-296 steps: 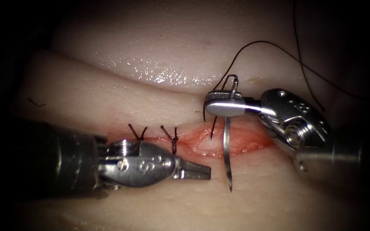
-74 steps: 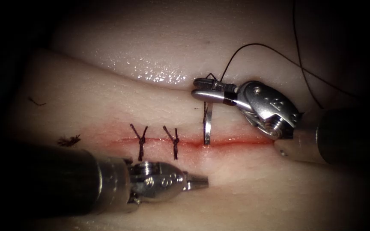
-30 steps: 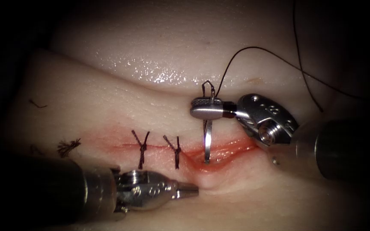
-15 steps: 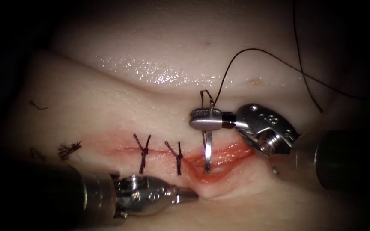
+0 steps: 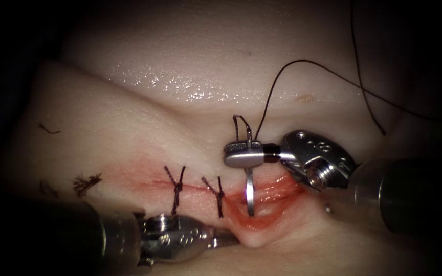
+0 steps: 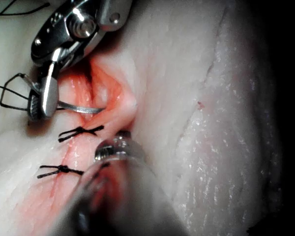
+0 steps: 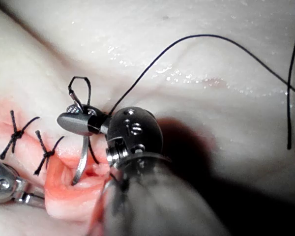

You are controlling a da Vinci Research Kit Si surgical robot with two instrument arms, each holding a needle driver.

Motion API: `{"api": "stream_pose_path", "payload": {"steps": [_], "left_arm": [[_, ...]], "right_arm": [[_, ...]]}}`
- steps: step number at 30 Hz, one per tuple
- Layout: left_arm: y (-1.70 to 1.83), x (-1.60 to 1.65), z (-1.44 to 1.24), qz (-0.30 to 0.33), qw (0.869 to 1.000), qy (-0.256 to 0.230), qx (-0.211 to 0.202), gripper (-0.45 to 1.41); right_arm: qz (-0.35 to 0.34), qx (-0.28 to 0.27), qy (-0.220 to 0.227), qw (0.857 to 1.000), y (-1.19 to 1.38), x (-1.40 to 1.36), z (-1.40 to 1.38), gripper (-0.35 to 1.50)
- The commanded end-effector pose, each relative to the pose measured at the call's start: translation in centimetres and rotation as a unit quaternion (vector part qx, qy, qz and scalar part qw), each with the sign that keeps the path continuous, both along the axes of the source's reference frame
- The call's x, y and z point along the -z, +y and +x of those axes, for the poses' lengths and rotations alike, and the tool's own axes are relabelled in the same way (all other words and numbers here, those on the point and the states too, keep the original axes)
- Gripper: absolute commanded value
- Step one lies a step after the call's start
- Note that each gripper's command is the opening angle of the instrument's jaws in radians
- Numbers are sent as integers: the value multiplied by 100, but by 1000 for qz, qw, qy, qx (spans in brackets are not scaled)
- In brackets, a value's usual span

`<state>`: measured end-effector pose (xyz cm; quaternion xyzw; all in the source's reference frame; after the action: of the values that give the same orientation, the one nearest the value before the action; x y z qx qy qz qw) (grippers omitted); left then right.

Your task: Wound Closure

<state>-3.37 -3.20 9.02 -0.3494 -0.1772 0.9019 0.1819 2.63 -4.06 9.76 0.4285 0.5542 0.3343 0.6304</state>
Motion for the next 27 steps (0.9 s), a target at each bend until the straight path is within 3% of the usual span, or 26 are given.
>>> {"api": "stream_pose_path", "payload": {"steps": [1,16,27], "left_arm": [[-5,-6,-6,1,1000,0,0,-45],[-7,-4,-8,1,1000,1,1,-45],[-7,-4,-8,1,1000,1,1,-45]], "right_arm": [[9,1,1,1000,-5,-3,9,-35],[109,0,-12,994,-4,-8,13,-35],[218,-2,-27,976,-7,-6,13,-35]]}}
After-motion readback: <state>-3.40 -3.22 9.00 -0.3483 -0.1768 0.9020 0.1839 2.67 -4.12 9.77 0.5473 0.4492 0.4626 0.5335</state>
